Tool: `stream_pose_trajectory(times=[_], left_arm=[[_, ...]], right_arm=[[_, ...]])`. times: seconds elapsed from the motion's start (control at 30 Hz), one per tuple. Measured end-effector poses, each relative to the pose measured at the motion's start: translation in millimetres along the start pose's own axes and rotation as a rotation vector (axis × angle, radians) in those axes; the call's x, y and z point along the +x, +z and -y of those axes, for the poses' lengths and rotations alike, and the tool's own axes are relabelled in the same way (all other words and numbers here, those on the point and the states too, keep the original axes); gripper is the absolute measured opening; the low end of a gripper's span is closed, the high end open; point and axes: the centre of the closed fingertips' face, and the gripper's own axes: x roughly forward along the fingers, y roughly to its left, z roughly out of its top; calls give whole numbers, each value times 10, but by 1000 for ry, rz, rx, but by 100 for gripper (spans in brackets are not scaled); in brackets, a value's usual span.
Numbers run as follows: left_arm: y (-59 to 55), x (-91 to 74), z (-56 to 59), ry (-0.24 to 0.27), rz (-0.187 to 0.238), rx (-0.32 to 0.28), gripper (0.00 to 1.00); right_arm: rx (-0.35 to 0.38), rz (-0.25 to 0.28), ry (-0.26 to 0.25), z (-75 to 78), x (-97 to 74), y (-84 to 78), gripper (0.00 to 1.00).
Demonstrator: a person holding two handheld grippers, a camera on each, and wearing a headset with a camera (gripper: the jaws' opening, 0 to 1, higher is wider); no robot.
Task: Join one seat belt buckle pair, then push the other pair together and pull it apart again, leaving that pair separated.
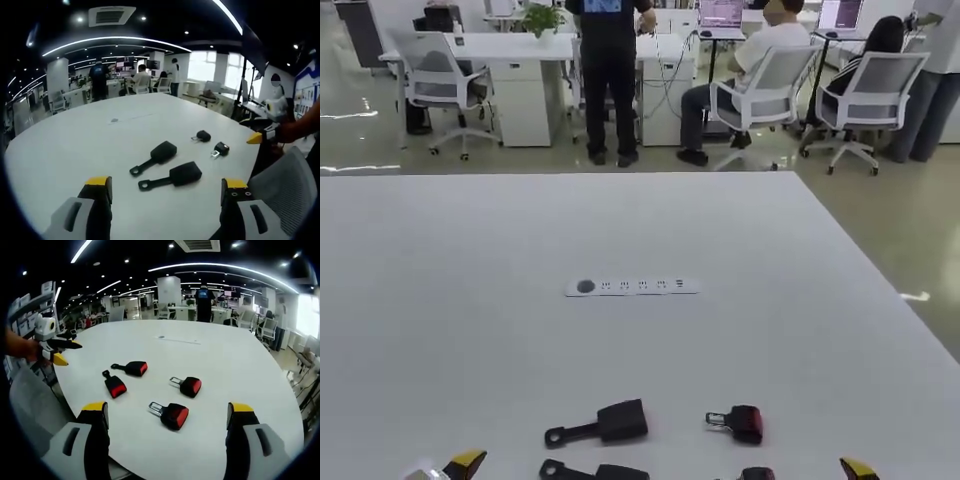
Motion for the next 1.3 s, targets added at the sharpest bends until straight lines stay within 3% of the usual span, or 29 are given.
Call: stream_pose_trajectory(times=[0.47,1.3], left_arm=[[-4,72,49,-22,-24,6,92],[3,98,-16,-21,-21,5,92]], right_arm=[[-12,-19,16,3,78,-22,98],[-7,-15,29,-31,142,7,99]])
